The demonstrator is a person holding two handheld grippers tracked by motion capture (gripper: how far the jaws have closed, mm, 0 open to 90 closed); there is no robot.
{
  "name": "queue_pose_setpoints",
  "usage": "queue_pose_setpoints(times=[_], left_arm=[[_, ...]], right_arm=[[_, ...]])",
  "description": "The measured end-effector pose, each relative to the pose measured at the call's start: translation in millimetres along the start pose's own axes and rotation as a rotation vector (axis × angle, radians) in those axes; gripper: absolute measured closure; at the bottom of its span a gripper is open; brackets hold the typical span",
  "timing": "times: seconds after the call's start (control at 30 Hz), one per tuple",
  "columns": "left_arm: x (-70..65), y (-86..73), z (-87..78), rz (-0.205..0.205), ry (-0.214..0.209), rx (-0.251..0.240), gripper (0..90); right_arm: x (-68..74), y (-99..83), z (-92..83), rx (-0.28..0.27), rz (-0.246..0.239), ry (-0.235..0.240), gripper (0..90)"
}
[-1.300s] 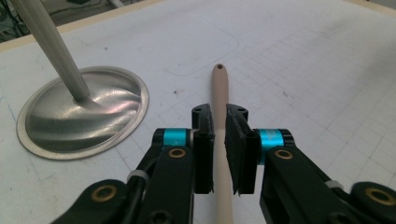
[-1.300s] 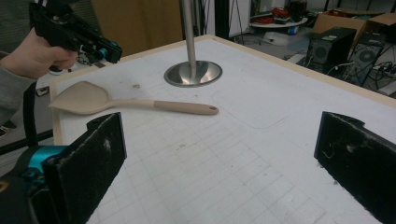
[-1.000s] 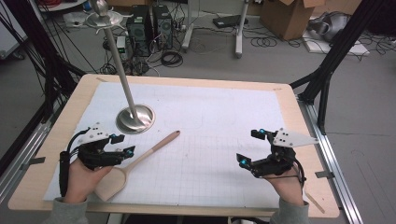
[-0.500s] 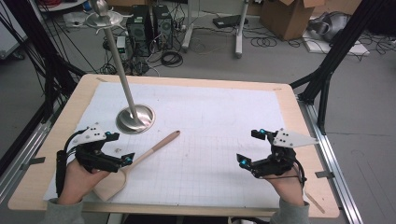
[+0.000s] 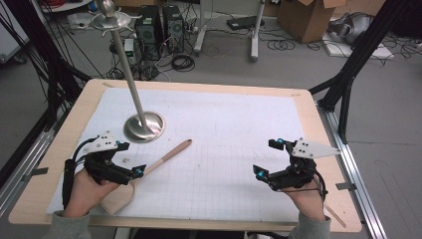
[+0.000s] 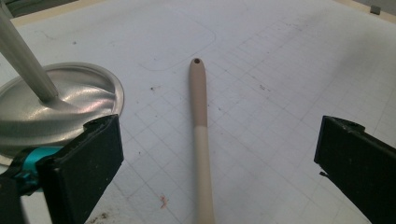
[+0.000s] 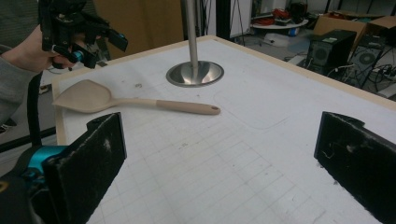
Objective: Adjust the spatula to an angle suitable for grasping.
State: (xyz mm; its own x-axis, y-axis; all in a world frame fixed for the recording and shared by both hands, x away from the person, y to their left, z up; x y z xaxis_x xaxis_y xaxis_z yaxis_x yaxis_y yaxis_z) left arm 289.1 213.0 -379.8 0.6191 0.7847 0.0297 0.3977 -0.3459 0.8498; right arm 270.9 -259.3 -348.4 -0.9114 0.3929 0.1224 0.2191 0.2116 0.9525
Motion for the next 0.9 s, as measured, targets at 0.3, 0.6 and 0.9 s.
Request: queue_pose_setpoints(times=[0.3,0.6,0.9], left_arm=[[-3.2,-1.9,6.3,0.011,-0.014,0.026,1.8],[-8.1,-4.8,6.7,0.015,-0.034,0.057,1.8],[-6.7,-8.5,12.4,0.023,-0.043,0.084,1.9]], right_arm=[[0.6,-0.7,-1.3,-0.002,0.004,-0.001,1.3],[-1.4,0.6,3.2,0.004,0.004,0.007,1.3],[-3.5,1.4,8.7,0.015,0.005,0.009,1.3]])
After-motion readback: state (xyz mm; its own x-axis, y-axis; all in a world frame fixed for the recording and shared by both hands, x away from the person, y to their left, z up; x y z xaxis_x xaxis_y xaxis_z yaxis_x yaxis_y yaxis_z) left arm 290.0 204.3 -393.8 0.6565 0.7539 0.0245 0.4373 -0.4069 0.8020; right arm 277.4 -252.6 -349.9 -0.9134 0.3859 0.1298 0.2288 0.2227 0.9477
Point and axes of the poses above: each handheld gripper's, and its own axes: z roughly forward along the jaws, y roughly out of its top, x roughly to its left, the point moved 2 cm from there along z, roughly forward along the jaws, and after that the axes turned 12 degrees about y, right-handed, at the moved point
